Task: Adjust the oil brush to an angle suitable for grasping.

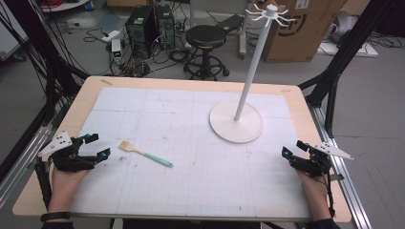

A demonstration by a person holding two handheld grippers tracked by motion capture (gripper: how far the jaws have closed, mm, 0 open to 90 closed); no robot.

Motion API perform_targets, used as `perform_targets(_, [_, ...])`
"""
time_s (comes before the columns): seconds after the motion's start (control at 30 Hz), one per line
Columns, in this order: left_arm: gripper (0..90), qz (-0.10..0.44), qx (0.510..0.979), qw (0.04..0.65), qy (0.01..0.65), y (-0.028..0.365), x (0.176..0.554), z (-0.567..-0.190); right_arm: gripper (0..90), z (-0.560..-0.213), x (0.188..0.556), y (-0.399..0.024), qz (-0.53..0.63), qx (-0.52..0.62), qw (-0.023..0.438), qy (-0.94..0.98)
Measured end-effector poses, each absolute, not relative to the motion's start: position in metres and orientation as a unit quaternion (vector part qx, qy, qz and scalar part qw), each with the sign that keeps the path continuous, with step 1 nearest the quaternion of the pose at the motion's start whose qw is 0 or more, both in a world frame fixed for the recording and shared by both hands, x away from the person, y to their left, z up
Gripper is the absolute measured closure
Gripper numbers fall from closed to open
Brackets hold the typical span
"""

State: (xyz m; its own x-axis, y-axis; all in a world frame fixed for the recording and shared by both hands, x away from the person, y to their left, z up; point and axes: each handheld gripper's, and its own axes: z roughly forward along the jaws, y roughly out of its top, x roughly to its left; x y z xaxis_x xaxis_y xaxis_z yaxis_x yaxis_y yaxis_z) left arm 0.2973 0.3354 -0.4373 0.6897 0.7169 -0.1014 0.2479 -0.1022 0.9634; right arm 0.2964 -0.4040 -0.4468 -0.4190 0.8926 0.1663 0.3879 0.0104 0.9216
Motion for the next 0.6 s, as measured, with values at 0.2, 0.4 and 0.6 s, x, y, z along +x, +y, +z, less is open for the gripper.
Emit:
perform_targets(0.2, [17.0, 0.199, 0.713, 0.582, 0.336, 0.3344, 0.2964, -0.4363, 21.6, -0.4468, 0.2966, -0.4036, 0.514, 0.479, 0.247, 0.668])
perform_targets(0.4, [17.2, 0.194, 0.717, 0.583, 0.330, 0.3322, 0.2962, -0.4364, 21.6, -0.4468, 0.2967, -0.4033, 0.513, 0.479, 0.248, 0.668])
perform_targets(0.6, [25.6, 0.185, 0.720, 0.586, 0.322, 0.3285, 0.2959, -0.4366, 21.8, -0.4467, 0.2967, -0.4033, 0.512, 0.480, 0.247, 0.668])
